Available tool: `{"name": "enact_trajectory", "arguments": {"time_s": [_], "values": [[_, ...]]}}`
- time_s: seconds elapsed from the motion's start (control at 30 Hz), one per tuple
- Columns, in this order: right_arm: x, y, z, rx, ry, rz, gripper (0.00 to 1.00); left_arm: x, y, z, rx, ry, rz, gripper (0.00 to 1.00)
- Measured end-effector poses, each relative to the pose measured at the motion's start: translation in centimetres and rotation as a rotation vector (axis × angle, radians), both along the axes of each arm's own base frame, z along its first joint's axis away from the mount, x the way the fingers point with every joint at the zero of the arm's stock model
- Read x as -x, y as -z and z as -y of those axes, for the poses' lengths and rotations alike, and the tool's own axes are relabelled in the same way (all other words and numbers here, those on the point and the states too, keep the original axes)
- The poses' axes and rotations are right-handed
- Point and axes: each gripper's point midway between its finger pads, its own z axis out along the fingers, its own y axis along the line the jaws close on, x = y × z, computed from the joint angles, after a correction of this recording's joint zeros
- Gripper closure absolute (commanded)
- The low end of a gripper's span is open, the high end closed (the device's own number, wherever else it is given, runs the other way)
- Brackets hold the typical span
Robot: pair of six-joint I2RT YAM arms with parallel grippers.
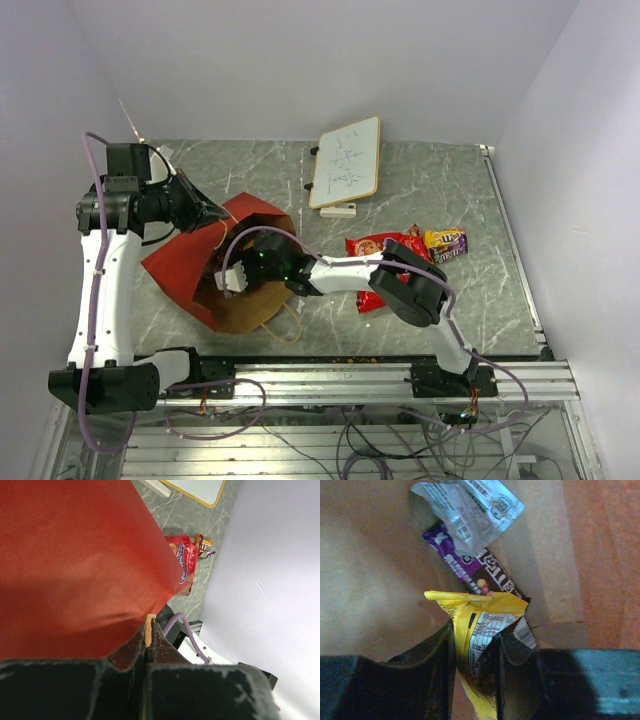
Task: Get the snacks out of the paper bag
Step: Take out the snack from the paper bag.
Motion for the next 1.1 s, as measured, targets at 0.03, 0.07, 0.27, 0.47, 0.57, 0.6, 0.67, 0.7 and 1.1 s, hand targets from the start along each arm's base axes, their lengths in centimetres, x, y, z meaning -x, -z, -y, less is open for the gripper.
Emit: {"name": "enact_trajectory", "arguments": {"time_s": [0.03,0.07,0.27,0.47,0.57,0.6,0.67,0.7,1.1], "values": [[0.3,0.1,0.1,-0.002,-0.001,-0.014,1.00,0.0,0.1,0.0,-0.001,0.002,-0.001,0.93],[0.6,0.3,0.2,-0.002,-0.004,-0.029,1.00,-0.1,0.1,0.0,-0.003,0.005,-0.001,0.93],[2.3,-0.1,1.1,-0.031,-0.001,-0.142,1.00,-0.1,0.3,-0.1,-0.016,0.022,0.009,0.93],[4.9,-7.4,3.2,-0.169,-0.001,-0.253,1.00,-0.4,-0.1,0.1,-0.008,0.025,0.043,0.93],[6.0,-12.1,4.3,-0.257,0.001,-0.290,1.00,-0.4,-0.3,0.1,-0.005,0.026,0.054,0.93],[6.3,-13.5,4.8,-0.282,0.009,-0.309,1.00,-0.4,-0.3,0.1,-0.005,0.026,0.055,0.93],[6.8,-15.8,5.8,-0.321,0.032,-0.347,1.00,-0.5,-0.3,0.1,-0.006,0.026,0.060,0.93],[6.9,-16.6,6.3,-0.336,0.049,-0.365,1.00,-0.6,-0.3,0.1,-0.006,0.025,0.063,0.93],[5.4,-16.8,19.7,-0.497,0.479,-0.513,1.00,-0.6,1.4,0.1,0.001,0.016,0.042,0.93]]}}
